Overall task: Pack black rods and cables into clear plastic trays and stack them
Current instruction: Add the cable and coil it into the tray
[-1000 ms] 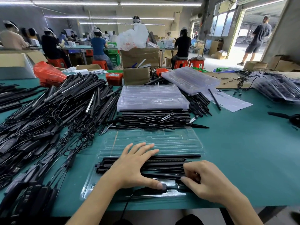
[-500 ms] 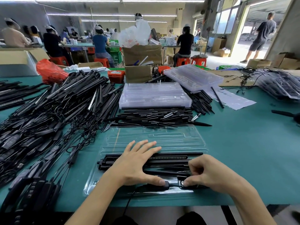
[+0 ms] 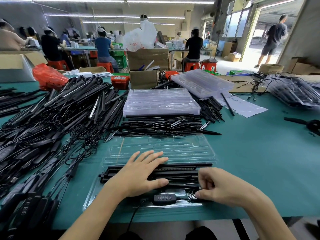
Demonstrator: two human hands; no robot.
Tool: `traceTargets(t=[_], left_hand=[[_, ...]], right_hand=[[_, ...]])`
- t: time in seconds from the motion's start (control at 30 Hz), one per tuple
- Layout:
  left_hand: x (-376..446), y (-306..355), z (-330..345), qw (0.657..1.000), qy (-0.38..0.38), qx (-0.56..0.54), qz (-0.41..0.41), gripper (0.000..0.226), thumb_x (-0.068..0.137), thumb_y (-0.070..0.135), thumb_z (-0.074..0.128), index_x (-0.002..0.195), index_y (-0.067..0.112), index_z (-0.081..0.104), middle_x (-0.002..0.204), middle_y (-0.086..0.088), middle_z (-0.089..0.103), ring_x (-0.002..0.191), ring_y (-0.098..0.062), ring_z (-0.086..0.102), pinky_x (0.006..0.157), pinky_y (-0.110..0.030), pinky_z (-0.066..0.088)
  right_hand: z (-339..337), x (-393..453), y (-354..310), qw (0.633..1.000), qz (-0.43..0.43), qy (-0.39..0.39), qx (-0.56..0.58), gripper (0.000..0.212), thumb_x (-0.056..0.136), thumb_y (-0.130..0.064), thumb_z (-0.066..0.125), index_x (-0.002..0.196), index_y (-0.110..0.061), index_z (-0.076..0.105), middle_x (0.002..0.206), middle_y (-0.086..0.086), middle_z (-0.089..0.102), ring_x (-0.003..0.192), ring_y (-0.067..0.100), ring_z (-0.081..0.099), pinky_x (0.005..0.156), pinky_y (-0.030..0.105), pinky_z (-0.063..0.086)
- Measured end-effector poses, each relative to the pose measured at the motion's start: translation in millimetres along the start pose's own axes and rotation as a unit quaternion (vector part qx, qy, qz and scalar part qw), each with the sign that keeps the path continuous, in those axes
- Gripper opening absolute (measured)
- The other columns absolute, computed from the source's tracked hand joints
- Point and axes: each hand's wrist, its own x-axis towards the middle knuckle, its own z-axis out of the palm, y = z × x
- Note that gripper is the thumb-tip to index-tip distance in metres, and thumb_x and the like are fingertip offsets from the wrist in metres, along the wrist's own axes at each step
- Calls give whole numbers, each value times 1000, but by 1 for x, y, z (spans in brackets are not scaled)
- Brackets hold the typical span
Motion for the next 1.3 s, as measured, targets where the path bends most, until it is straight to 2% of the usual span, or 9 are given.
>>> traceTargets(t=[0.1, 0.23, 0.37, 0.53, 0.63, 0.7, 0.8, 1.1, 1.3], left_hand=[[-1, 0, 1, 1000, 10, 5, 0, 77, 87, 86, 17, 154, 52, 4, 163, 30, -5, 148, 5, -16, 123, -40, -12], [-1, 0, 3, 1000, 17, 5, -1, 75, 88, 85, 18, 154, 53, 4, 163, 30, -4, 148, 5, -16, 123, -40, -12], [0, 1, 1, 1000, 14, 5, -3, 73, 89, 83, 18, 154, 53, 4, 163, 30, -4, 149, 4, -15, 124, -40, -11], [-1, 2, -1, 1000, 9, -4, -1, 71, 91, 79, 25, 154, 53, 5, 163, 28, -2, 149, 4, -14, 124, -40, -11], [-2, 3, -4, 999, 11, -30, 7, 64, 94, 75, 33, 150, 60, 6, 163, 27, 2, 149, 2, -12, 123, -41, -11], [-2, 5, -4, 999, 13, -36, 12, 60, 95, 72, 35, 148, 62, 10, 163, 26, 2, 150, 1, -12, 123, -41, -12], [-3, 5, -3, 999, 21, -35, 12, 59, 95, 71, 36, 149, 60, 16, 164, 25, 3, 150, 1, -12, 123, -41, -13], [-1, 1, 2, 999, 19, -25, 9, 61, 93, 75, 30, 149, 60, 10, 163, 27, 0, 148, 3, -15, 122, -41, -13], [2, 3, 6, 999, 21, -40, -11, 62, 91, 77, 3, 149, 59, 9, 163, 27, 0, 148, 4, -17, 122, -42, -15]], right_hand=[[-3, 0, 0, 999, 19, 0, 29, 34, 77, -45, 81, 85, -27, 54, 57, -8, 53, 50, 3, 44, 54, 23, 37], [-3, 3, -2, 1000, 29, -3, -8, 28, 78, -46, 81, 76, -26, 61, 58, -9, 52, 48, 1, 45, 49, 17, 34], [-10, 0, -1, 999, 13, -38, 24, 26, 77, -39, 82, 70, -27, 59, 49, -15, 50, 48, 4, 40, 51, 21, 31], [-17, -6, 2, 997, 23, -46, 62, 29, 72, -39, 85, 68, -24, 60, 47, -11, 47, 48, 8, 40, 50, 24, 31], [-14, -5, 4, 996, 27, -40, 79, 34, 74, -37, 86, 85, -24, 57, 50, -10, 47, 50, 10, 40, 53, 27, 34], [-12, -5, 6, 994, 29, -36, 102, 45, 74, -35, 85, 100, -30, 49, 51, -8, 44, 52, 11, 39, 55, 28, 35], [-12, -5, 7, 994, 21, -37, 96, 52, 72, -36, 85, 109, -36, 49, 53, -8, 45, 52, 9, 41, 55, 26, 34], [-9, -4, 10, 997, -19, -3, 77, 42, 71, -40, 86, 106, -38, 62, 54, -12, 45, 51, 4, 39, 52, 21, 30], [-9, -4, 9, 998, -24, 10, 61, 30, 73, -39, 85, 95, -35, 64, 55, -18, 47, 52, 4, 39, 53, 21, 31]])
